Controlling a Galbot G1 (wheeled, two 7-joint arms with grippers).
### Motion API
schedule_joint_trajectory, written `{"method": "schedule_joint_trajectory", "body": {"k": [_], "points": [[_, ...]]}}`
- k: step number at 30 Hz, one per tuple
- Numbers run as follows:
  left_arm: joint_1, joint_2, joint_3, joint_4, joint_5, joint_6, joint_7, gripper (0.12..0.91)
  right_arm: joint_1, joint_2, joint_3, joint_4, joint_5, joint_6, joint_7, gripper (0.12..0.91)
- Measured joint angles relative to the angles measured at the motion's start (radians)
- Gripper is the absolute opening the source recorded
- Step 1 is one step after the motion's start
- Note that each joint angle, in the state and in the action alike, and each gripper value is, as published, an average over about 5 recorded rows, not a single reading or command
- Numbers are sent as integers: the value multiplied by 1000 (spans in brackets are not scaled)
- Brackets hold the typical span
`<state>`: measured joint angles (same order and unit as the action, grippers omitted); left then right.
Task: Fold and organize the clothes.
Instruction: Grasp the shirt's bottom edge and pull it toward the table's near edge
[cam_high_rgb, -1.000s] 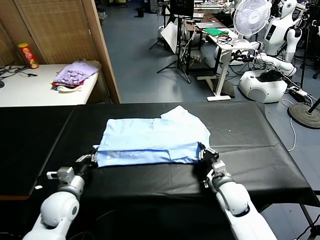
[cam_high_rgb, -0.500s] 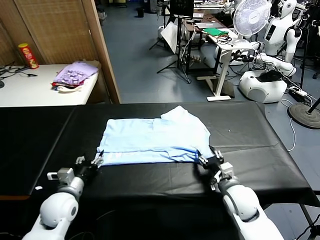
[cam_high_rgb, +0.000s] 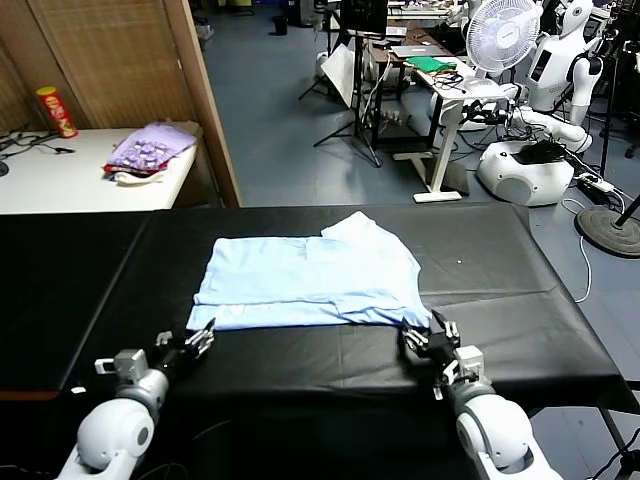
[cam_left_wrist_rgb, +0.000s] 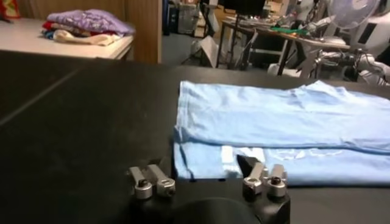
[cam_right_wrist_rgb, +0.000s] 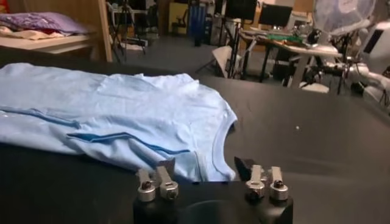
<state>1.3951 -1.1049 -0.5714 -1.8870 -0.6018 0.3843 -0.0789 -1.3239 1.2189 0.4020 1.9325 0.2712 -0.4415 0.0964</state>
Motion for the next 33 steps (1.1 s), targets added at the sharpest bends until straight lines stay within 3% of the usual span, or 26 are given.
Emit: {"method": "schedule_joint_trajectory", "body": {"k": [2, 5, 12, 18, 20, 26, 31, 33], "points": [[3, 2, 0, -1, 2, 1, -1, 194, -12, -6, 3, 23, 11, -22, 18, 122], [12, 10, -2, -10, 23, 5, -6, 127, -43, -18, 14, 68, 26, -54, 26, 122], [72, 52, -34, -72, 166, 14, -14, 128, -170, -24, 49, 187, 30, -101, 33, 122], [169, 81, -59, -151, 188, 19, -15, 128, -272, -16, 68, 260, 22, -104, 17, 125], [209, 80, -64, -182, 191, 23, -15, 128, -296, -20, 76, 280, 21, -110, 4, 158], [328, 64, -88, -265, 201, 44, -30, 160, -328, -45, 115, 352, 50, -168, -10, 457], [382, 64, -119, -314, 204, 70, -41, 406, -294, -70, 142, 386, 95, -188, -2, 718], [387, 64, -136, -329, 190, 79, -42, 507, -250, -81, 136, 371, 100, -177, 6, 768]]}}
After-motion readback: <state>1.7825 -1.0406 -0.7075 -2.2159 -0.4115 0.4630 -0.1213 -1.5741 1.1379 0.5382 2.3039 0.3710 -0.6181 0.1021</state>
